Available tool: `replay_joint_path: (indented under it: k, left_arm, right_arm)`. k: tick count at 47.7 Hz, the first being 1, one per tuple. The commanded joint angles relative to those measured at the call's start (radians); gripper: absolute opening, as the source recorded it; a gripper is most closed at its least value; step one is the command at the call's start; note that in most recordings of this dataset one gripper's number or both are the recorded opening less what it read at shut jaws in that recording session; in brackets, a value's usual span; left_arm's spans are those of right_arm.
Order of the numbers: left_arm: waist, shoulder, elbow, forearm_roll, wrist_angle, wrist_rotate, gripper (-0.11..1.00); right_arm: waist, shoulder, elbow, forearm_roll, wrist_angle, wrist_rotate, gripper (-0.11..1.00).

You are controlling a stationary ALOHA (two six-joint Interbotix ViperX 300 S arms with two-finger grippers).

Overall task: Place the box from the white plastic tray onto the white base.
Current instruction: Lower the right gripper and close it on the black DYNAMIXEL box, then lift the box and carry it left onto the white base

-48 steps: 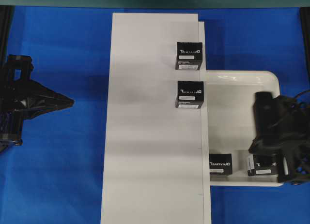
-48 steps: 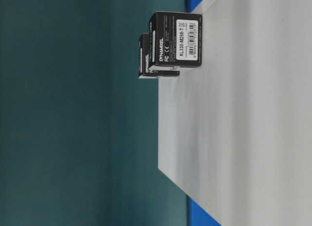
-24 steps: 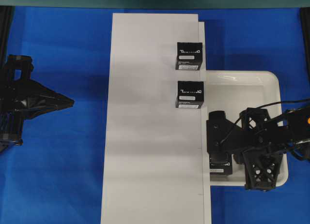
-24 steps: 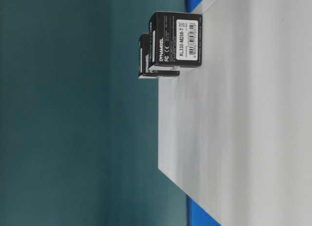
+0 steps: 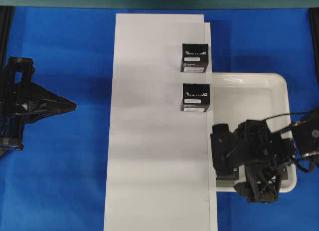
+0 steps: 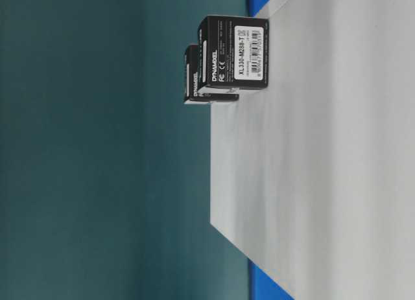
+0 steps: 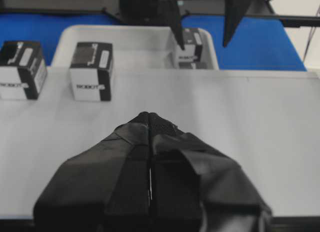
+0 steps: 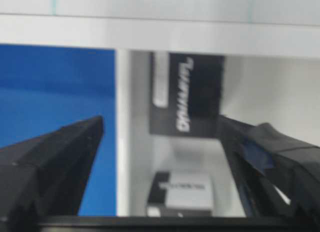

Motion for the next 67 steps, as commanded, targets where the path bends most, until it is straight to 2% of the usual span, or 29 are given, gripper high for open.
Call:
replay_joint_path:
  k: [1,37,49,58,63,67]
  left_arm:
    - [-0.002,0.005,-0.023,0.003,-0.005,-0.002,-0.07]
    - [-0.002,0.005,-0.023,0.002,0.018,-0.002,-0.07]
    - [0.003,0.005,-0.023,0.003,0.020,0.000,-0.07]
    - [0.003,0.005,-0.021,0.002,0.018,0.000,-0.07]
    - [0.005,0.005,-0.021,0.002,0.018,0.000,-0.07]
    - [0.005,0.005,-0.021,0.003,0.020,0.000,-0.07]
  right_arm:
    - [-0.005,0.025,0.006,-0.002,-0.044,0.002,1.00]
    - [-0.048,0.198,0.037,-0.003,-0.155,-0.009,1.00]
    - [-0.048,0.210,0.037,-0.003,-0.160,-0.008,1.00]
    - [-0.048,0.209,0.040,0.003,-0.143,0.020,0.99]
    - [-0.048,0.209,0.035,0.003,-0.115,0.052,0.90]
    - [-0.048,0.206,0.029,0.003,-0.092,0.075,0.71]
